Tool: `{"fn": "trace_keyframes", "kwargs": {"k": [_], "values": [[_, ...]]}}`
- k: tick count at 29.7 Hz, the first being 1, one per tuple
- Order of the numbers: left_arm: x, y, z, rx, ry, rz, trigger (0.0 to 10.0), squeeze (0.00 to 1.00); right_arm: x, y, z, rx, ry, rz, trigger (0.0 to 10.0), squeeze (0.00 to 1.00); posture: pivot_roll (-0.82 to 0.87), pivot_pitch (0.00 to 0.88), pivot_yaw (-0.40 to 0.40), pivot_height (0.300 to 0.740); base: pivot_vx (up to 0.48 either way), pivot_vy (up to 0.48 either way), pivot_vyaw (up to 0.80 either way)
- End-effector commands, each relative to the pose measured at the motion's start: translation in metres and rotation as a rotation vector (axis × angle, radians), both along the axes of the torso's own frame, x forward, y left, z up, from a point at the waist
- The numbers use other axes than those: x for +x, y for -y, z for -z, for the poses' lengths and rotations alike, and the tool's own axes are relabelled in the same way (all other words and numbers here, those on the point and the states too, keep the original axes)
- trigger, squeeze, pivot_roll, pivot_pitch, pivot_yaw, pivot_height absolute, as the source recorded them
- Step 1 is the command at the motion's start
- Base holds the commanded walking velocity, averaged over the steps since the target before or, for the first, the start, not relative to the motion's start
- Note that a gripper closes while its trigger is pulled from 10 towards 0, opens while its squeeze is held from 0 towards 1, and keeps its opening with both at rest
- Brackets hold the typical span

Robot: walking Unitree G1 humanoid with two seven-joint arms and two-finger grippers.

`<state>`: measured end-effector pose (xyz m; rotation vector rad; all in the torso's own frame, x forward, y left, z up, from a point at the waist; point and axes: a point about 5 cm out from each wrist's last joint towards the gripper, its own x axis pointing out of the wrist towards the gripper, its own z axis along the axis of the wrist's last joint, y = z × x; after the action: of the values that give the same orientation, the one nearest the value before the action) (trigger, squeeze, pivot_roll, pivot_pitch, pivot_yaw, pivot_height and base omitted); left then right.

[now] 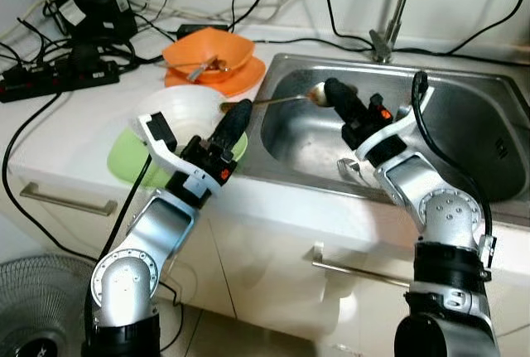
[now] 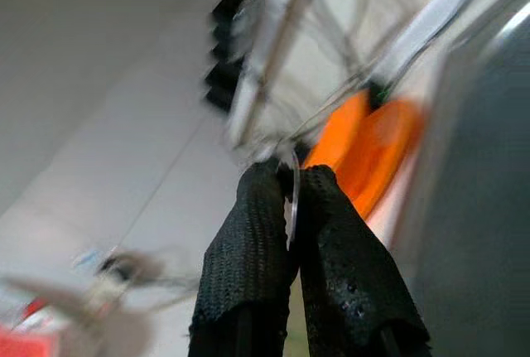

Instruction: Kitchen organization

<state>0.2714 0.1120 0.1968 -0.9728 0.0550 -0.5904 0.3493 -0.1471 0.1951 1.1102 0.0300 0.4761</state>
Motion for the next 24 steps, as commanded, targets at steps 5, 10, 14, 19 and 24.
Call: {"fn": "trace_keyframes", "kwargs": {"k": [5, 10, 14, 19, 24], "values": [[-0.003, 0.007, 0.016, 0.250, -0.023, 0.040, 10.0, 1.00, 0.011, 0.009, 0.002, -0.179, -0.003, 0.120, 0.0, 0.00, -0.05, 0.005, 0.068, 0.740, 0.000, 0.000, 0.00], [-0.003, 0.012, 0.026, 0.418, -0.007, 0.069, 10.0, 1.00, 0.018, 0.015, 0.016, -0.470, -0.023, 0.204, 0.0, 0.00, -0.04, 0.004, 0.068, 0.740, 0.000, 0.000, 0.00], [0.000, 0.013, 0.027, 0.472, 0.005, 0.074, 10.0, 1.00, 0.023, 0.019, 0.034, -0.783, -0.053, 0.249, 0.0, 0.00, -0.04, 0.005, 0.072, 0.740, 0.000, 0.000, 0.00], [-0.001, 0.010, 0.029, 0.493, 0.006, 0.070, 10.0, 1.00, 0.026, 0.017, 0.052, -0.967, -0.062, 0.239, 0.0, 0.00, -0.02, 0.006, 0.081, 0.740, 0.000, 0.000, 0.00], [-0.004, 0.008, 0.031, 0.525, 0.005, 0.085, 10.0, 1.00, 0.027, 0.013, 0.064, -1.029, -0.077, 0.225, 0.0, 0.00, 0.00, 0.008, 0.087, 0.740, 0.000, 0.000, 0.00]]}}
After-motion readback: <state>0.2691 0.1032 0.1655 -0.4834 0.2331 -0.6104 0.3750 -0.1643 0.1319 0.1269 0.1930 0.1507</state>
